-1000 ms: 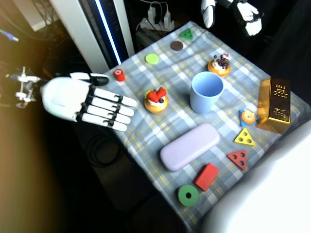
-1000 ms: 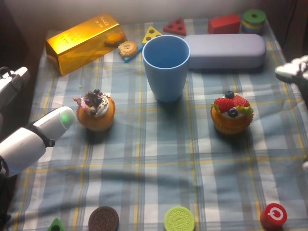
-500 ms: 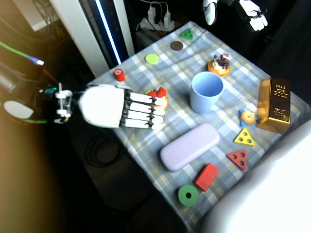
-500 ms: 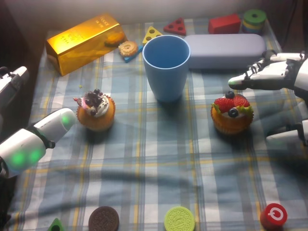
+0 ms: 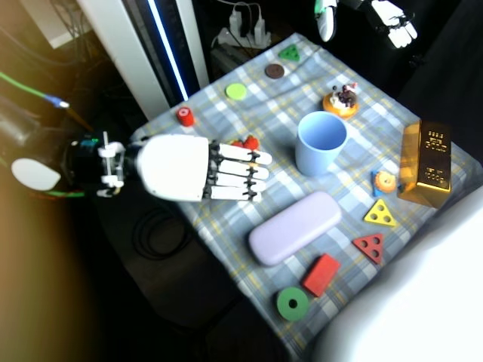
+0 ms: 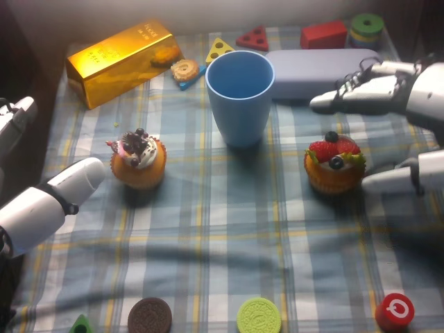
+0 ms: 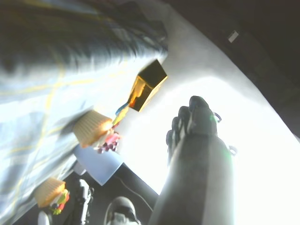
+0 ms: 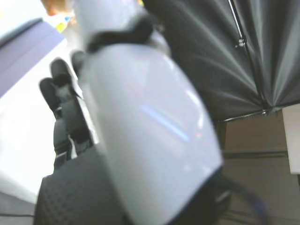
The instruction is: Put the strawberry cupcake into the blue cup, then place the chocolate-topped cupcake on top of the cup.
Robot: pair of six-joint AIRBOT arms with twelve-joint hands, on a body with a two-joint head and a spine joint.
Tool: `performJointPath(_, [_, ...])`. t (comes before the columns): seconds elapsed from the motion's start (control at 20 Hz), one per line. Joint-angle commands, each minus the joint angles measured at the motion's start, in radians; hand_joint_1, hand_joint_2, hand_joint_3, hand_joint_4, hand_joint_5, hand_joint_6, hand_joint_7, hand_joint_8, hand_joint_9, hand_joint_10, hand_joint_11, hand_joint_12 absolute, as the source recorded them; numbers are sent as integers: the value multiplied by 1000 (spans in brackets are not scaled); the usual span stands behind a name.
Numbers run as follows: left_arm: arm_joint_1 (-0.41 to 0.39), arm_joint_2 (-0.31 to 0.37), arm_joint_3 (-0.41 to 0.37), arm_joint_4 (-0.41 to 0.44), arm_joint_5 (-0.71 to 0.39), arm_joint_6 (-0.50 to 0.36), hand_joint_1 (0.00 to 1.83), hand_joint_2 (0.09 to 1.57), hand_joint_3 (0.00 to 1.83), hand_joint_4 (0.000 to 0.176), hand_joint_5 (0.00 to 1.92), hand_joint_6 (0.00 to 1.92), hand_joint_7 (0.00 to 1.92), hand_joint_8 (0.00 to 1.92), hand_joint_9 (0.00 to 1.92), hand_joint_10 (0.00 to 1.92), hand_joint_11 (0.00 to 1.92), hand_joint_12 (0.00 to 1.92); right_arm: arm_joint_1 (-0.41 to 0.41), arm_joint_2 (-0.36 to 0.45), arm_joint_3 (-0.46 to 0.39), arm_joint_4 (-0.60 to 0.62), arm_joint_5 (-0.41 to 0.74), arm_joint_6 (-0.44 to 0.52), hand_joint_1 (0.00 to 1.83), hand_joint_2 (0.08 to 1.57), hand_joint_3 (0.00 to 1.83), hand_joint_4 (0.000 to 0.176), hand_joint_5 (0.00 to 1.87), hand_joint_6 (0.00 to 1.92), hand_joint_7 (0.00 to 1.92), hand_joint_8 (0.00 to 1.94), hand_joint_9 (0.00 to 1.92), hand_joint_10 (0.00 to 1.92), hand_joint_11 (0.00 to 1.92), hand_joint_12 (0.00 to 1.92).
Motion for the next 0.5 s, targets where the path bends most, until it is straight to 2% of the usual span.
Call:
performJointPath(0.0, [-6, -1, 4, 49, -110, 1, 148, 958, 0, 23, 262, 4, 253, 8, 168, 8, 0, 190, 11, -2, 5, 27, 95, 26, 653, 1034, 0, 18, 239, 4, 311, 4, 306, 0, 27, 541])
performJointPath(0.05, [-6, 0, 4, 50, -109, 2, 148, 958, 0, 26, 264, 5, 253, 7, 164, 6, 8, 195, 13, -8, 7, 14, 94, 39, 654, 1017, 0, 6, 238, 3, 317, 5, 306, 1, 41, 544])
performJointPath(0.15, [-4, 0, 4, 49, -110, 2, 136, 960, 1, 48, 258, 2, 247, 2, 163, 2, 0, 181, 29, -37, 26, -35, 71, 67, 581, 960, 0, 9, 248, 1, 331, 0, 315, 0, 87, 515])
performJointPath(0.2, [-4, 0, 4, 49, -110, 2, 132, 961, 1, 50, 255, 1, 245, 1, 163, 2, 0, 176, 36, -44, 33, -49, 64, 77, 571, 953, 0, 9, 249, 1, 330, 0, 313, 0, 90, 510])
performJointPath(0.25, [-2, 2, 3, 49, -108, 2, 119, 959, 0, 52, 261, 3, 251, 3, 170, 4, 14, 185, 46, -60, 51, -76, 53, 105, 566, 919, 0, 35, 226, 0, 279, 0, 254, 0, 41, 486])
performJointPath(0.3, [-2, 2, 3, 50, -106, 2, 126, 962, 1, 36, 262, 3, 259, 5, 187, 10, 27, 195, 51, -70, 64, -90, 47, 120, 574, 878, 0, 47, 225, 0, 271, 0, 237, 0, 28, 457])
performJointPath(0.4, [-3, 1, 4, 51, -101, 2, 134, 960, 0, 46, 254, 1, 245, 0, 168, 2, 0, 168, 71, -80, 82, -123, 18, 127, 633, 886, 3, 60, 247, 1, 297, 1, 262, 1, 72, 307])
performJointPath(0.45, [-3, 1, 4, 51, -100, 2, 139, 966, 2, 33, 264, 5, 250, 2, 173, 4, 1, 168, 80, -83, 86, -138, 4, 127, 646, 880, 0, 72, 247, 0, 292, 0, 252, 0, 52, 276])
